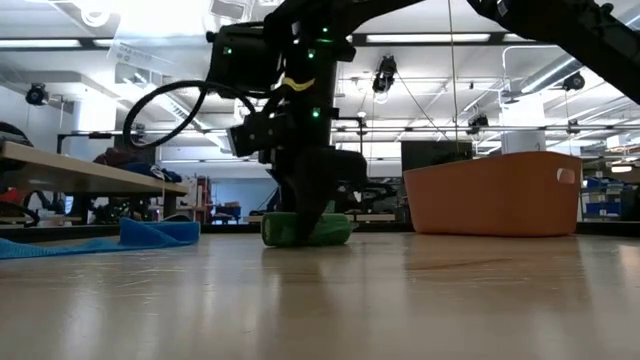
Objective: Roll bandage
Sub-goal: Put the rolled green bandage into the transparent zip bag
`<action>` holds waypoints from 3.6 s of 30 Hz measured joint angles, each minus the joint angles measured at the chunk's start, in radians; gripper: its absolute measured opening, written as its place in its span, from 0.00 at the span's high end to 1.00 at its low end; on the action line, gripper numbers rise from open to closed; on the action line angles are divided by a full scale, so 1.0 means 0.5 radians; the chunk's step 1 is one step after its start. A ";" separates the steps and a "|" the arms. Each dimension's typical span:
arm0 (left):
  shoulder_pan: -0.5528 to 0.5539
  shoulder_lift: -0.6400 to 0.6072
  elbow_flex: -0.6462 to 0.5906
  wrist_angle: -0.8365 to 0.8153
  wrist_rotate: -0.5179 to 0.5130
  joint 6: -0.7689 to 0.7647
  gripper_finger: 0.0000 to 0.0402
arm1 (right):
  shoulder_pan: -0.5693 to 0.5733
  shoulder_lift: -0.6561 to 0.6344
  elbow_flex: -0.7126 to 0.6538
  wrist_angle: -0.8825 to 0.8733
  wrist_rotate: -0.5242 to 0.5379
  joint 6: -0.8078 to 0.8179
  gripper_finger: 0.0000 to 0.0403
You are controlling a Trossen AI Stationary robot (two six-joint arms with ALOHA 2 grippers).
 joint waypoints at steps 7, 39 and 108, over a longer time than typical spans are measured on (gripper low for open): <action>0.000 0.001 0.000 0.021 0.000 -0.011 1.00 | 0.009 -0.190 0.111 -0.107 -0.133 0.202 0.68; -0.039 0.715 0.029 1.048 0.530 0.150 1.00 | 0.123 -1.390 0.282 0.964 0.208 1.179 0.77; -0.146 0.710 0.064 1.257 0.909 0.157 1.00 | 0.138 -1.251 0.276 1.003 -0.349 0.833 0.83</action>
